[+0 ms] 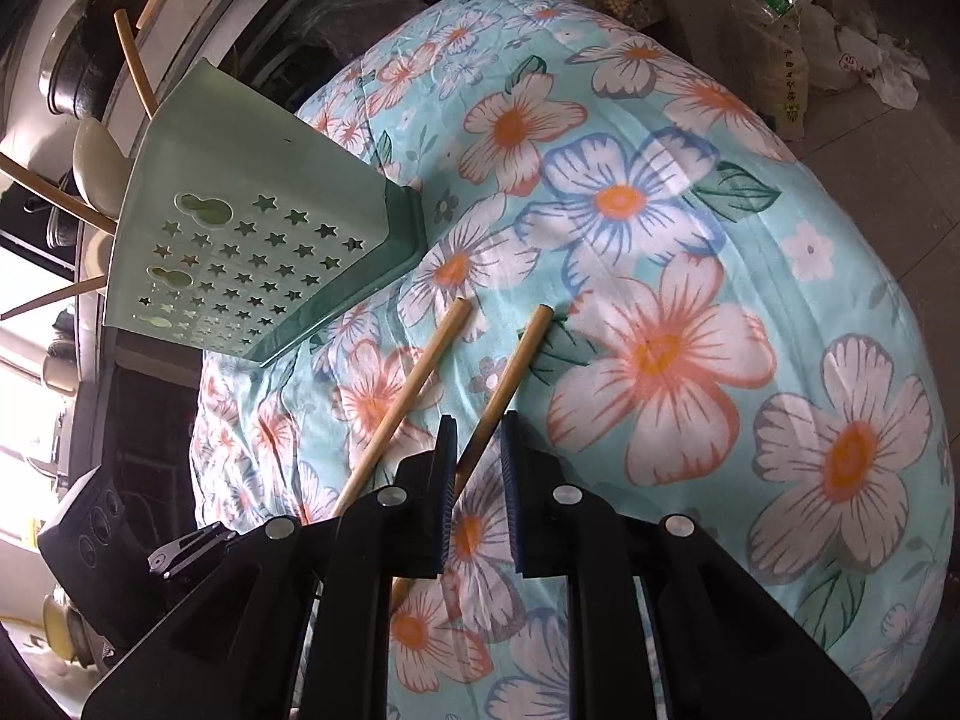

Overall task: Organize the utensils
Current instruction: 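Close the left tool on one chopstick while the right tool lowers onto the other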

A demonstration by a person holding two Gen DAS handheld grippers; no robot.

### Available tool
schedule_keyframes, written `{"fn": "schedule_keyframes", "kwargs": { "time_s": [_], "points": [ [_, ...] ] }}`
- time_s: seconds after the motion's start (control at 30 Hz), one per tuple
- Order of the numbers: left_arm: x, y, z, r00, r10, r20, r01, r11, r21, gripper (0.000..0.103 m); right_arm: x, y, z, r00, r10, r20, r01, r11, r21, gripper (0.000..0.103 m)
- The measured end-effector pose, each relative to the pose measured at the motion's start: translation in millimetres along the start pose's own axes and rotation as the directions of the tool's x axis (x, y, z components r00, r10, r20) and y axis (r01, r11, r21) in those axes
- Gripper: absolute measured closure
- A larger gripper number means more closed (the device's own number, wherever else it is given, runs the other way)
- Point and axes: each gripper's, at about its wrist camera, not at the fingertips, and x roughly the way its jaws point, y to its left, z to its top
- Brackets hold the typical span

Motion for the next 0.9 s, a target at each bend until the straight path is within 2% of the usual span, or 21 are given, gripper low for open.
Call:
{"fn": "schedule_keyframes", "kwargs": {
  "time_s": [0.43, 0.7, 0.9],
  "points": [
    [7, -16, 8, 0.997, 0.072, 0.015, -0.073, 0.996, 0.050, 0.069, 0, 14, -6, 0.997, -0.076, 0.033, 0.079, 0.989, -0.128, 0.086],
    [18, -35, 23, 0.993, 0.108, 0.042, -0.112, 0.986, 0.121, 0.069, -5, 2, -7, 0.999, -0.034, 0.031, 0.037, 0.995, -0.093, 0.087],
    [38, -56, 27, 0.980, 0.193, 0.047, -0.199, 0.953, 0.227, 0.069, -6, -5, -6, 1.000, 0.004, 0.027, -0.002, 0.998, -0.069, 0.087]
  ]
}}
